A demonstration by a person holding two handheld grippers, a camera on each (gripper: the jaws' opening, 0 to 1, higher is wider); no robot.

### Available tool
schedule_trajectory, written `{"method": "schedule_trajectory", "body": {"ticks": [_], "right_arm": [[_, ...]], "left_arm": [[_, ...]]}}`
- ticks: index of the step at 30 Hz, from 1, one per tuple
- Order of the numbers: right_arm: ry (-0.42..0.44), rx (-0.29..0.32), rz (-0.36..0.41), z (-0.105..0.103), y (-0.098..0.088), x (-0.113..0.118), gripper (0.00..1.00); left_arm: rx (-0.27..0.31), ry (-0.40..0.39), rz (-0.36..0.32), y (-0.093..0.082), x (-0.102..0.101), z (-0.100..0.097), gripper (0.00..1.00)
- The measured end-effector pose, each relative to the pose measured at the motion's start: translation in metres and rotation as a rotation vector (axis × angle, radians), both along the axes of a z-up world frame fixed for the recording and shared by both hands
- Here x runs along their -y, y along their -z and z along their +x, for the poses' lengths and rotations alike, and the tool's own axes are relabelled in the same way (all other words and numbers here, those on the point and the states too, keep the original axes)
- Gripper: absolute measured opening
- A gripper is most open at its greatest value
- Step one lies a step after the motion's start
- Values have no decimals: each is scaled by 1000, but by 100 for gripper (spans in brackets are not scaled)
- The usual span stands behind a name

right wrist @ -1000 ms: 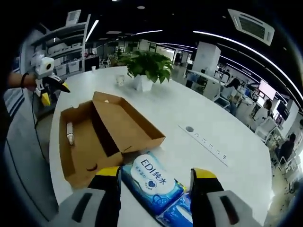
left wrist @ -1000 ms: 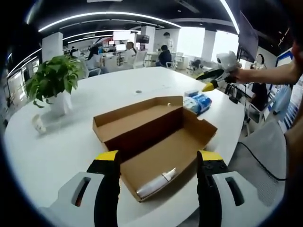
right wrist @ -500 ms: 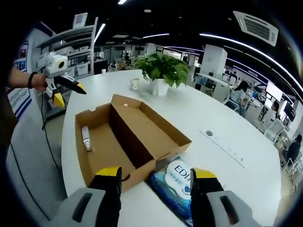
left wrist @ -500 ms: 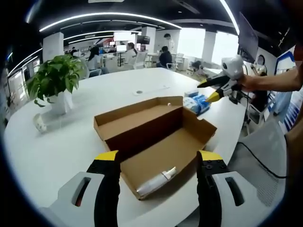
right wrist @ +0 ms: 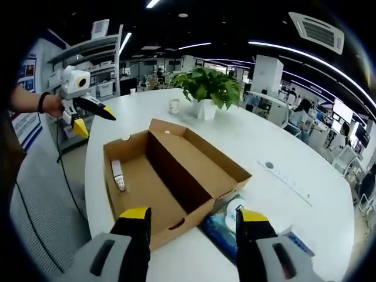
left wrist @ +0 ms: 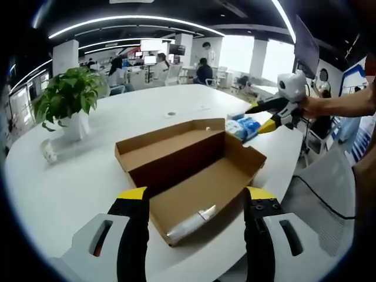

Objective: Operate the shoe box by opening the lid, removing the specified soft item, and placing it in the target area until the item is outside and the box remains undamaged.

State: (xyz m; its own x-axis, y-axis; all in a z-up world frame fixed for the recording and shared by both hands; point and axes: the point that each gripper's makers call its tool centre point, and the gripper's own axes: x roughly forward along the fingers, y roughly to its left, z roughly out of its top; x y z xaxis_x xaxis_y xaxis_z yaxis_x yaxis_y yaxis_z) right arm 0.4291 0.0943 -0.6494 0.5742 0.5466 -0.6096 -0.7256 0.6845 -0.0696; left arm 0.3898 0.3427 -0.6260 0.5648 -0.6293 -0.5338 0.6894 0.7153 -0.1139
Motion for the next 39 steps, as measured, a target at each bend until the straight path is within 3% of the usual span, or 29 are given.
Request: {"method": "schedule_trajectory", "body": {"ticks": [10,19,22,28,39], "right_arm": [[-2,-4,6,-5,-1,0,56],[-7,-10,5,-10,0,-2,56],[-5,-12,11,-14,0,-4,57],[0,-11,18,-22,0,-7,56],[27,-13,40,-34,1,-9,57]], "left_arm": [[3,10,6,1,1,2,65],[-11,65,47,3,7,14,65],[-11,117,101,9,11,16,65],[-22,175,131,14,17,24,65],[-14,299,252,26,25,49,65]]}}
